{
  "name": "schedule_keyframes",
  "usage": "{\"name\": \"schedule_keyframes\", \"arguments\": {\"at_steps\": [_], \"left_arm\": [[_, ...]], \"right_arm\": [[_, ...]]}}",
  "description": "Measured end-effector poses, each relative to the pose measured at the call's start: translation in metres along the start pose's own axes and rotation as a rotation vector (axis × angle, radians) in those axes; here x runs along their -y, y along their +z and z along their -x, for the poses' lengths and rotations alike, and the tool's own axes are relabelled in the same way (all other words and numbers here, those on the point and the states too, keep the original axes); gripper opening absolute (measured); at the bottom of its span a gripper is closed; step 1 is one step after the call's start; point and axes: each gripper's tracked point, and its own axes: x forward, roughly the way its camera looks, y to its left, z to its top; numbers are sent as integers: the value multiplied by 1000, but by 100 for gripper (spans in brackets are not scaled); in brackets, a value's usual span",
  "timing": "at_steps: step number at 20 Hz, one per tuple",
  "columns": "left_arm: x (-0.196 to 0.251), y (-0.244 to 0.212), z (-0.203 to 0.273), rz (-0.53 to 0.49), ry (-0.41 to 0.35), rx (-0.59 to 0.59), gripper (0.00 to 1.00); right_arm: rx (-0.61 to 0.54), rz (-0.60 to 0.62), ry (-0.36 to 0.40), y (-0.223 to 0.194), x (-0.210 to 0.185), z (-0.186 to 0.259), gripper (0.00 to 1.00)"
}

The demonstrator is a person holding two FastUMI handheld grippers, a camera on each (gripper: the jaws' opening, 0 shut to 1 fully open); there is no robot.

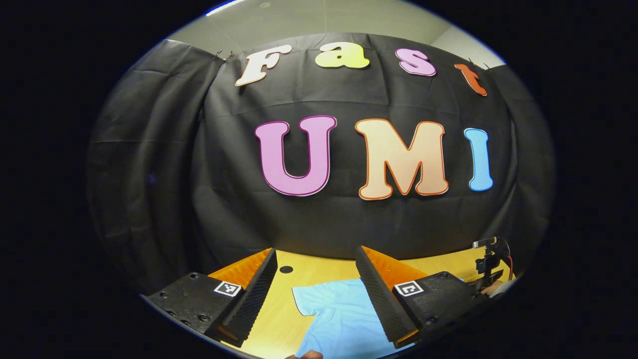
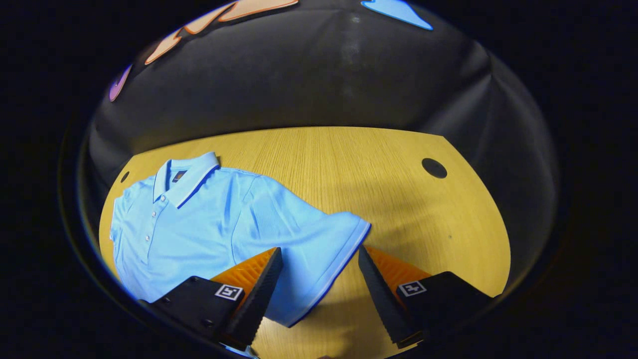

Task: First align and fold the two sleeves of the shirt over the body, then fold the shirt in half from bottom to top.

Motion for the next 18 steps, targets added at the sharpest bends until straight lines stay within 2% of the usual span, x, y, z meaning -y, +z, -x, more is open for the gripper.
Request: {"name": "schedule_keyframes", "arguments": {"at_steps": [1,2,3,4,7,8,10,13,18], "left_arm": [[2,0,0,2,-2,-1,95],[4,-1,-1,4,-5,-3,95],[6,-1,-1,6,-9,-5,95],[9,-2,-2,6,-12,-7,95],[15,-3,-2,1,-18,-12,95],[16,-4,-2,1,-20,-11,95],[16,-6,-2,3,-17,-16,95],[14,-3,1,-7,-1,-3,95],[14,-5,2,6,-23,17,95]], "right_arm": [[4,0,1,0,2,-1,97],[0,2,5,-1,1,-1,92],[2,4,17,-1,-3,1,71],[-3,-1,28,-3,-7,2,60],[15,-20,33,-1,-16,6,10],[18,-19,40,-1,-17,6,5],[20,-15,57,-1,-24,10,4],[83,-16,82,17,-36,21,2],[146,7,117,43,-65,48,4]]}}
